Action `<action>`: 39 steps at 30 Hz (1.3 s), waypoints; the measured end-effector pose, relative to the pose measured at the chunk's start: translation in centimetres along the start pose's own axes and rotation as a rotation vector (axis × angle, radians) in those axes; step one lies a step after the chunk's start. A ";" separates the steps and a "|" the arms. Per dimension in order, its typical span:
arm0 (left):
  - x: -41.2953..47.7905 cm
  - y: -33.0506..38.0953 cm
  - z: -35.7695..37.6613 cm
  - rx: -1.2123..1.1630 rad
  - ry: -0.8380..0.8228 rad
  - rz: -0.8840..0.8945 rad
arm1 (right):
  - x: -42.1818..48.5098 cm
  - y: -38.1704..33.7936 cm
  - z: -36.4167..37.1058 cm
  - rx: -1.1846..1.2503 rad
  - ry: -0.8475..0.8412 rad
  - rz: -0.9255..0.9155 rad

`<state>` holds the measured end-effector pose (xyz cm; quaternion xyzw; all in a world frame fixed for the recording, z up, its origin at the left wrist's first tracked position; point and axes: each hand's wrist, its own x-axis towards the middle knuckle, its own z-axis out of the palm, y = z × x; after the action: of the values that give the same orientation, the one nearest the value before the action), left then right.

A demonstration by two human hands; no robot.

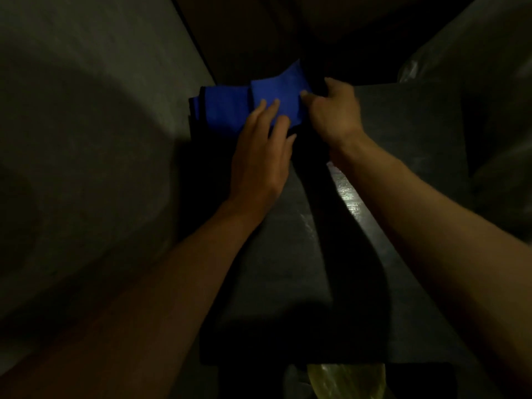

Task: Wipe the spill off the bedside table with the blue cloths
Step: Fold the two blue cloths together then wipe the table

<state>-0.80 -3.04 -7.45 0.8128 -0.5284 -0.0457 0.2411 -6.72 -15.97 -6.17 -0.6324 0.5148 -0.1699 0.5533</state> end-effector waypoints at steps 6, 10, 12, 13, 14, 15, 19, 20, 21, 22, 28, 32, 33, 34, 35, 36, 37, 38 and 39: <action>-0.1 -3.5 -1.0 0.227 -0.048 -0.075 | -0.5 1.1 0.8 -0.317 0.019 -0.069; 0.9 -5.9 0.0 0.376 -0.232 -0.195 | -1.2 0.1 0.6 -0.686 0.235 -0.122; 1.0 -6.3 0.5 0.401 -0.247 -0.195 | -1.6 -0.4 0.9 -0.882 0.345 -0.312; 0.9 -6.3 0.8 0.405 -0.232 -0.196 | -1.7 -0.4 1.4 -0.926 0.325 -0.416; 0.8 -6.3 1.0 0.406 -0.216 -0.201 | -1.6 -0.3 2.1 -0.962 0.247 -0.510; 0.8 -6.4 1.2 0.408 -0.205 -0.209 | -1.5 0.0 3.0 -0.998 0.128 -0.572; 0.7 -6.6 1.4 0.418 -0.194 -0.223 | -0.8 2.0 5.5 -1.139 -0.157 -0.499; 0.6 -6.6 1.4 0.412 -0.181 -0.221 | -0.6 2.4 5.6 -1.153 -0.145 -0.495; 0.5 -6.6 1.5 0.406 -0.169 -0.219 | -0.5 2.8 5.6 -1.167 -0.129 -0.503; 0.5 -6.6 1.5 0.401 -0.163 -0.219 | -0.5 2.9 5.6 -1.170 -0.124 -0.510; 0.2 -6.2 1.6 0.402 -0.147 -0.227 | -0.3 3.0 5.8 -1.145 -0.063 -0.462; 0.1 -6.3 1.3 0.393 -0.140 -0.221 | -0.1 3.1 5.6 -1.138 -0.054 -0.466; 0.1 -6.2 1.2 0.376 -0.134 -0.223 | 0.0 3.1 5.5 -1.135 -0.057 -0.469; 0.1 -6.1 1.0 0.348 -0.125 -0.223 | 0.1 3.2 5.3 -1.132 -0.059 -0.471; 0.0 -6.0 0.9 0.316 -0.114 -0.219 | 0.1 3.2 5.1 -1.129 -0.058 -0.474; -0.1 -6.0 0.7 0.284 -0.104 -0.213 | 0.2 3.3 5.0 -1.129 -0.052 -0.481; -0.1 -6.0 0.7 0.258 -0.098 -0.208 | 0.1 3.3 4.9 -1.130 -0.046 -0.487; -0.2 -6.1 0.6 0.239 -0.093 -0.206 | 0.1 3.4 4.8 -1.130 -0.043 -0.491; -0.2 -6.2 0.6 0.232 -0.087 -0.206 | 0.2 3.3 4.7 -1.130 -0.046 -0.491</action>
<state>4.06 -1.03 -10.71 0.8824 -0.4537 -0.0442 0.1165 -4.47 -13.20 -10.73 -0.9314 0.3527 0.0203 0.0881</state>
